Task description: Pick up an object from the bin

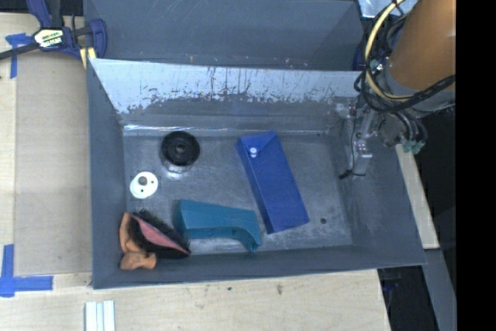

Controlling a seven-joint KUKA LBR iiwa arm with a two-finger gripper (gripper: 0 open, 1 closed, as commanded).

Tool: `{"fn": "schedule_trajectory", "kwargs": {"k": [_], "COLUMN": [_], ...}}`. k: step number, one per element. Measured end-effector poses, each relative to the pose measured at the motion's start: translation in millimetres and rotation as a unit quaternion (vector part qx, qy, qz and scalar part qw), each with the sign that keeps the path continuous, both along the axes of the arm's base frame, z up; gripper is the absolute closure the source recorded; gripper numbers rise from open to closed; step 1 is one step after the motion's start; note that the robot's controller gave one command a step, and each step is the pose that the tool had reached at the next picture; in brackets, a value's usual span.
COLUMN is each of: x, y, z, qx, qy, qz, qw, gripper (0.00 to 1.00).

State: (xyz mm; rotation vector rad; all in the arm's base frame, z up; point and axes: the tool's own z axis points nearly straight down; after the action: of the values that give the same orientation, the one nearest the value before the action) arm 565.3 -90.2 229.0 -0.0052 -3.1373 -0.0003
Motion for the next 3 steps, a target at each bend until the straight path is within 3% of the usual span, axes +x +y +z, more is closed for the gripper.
{"fn": "schedule_trajectory", "kwargs": {"k": [1, 2, 3], "x": [1.2, -22.5, -34.9], "y": [1, 18, 44], "z": [5, -45, -65], "qx": [0.0, -0.001, 0.0], "qy": [-0.0042, -0.0051, -0.0031], "qz": [0.001, 0.058, 0.239], "qw": [1.0, 0.9983, 0.9711], "gripper": [0.0, 0.0, 0.0]}}
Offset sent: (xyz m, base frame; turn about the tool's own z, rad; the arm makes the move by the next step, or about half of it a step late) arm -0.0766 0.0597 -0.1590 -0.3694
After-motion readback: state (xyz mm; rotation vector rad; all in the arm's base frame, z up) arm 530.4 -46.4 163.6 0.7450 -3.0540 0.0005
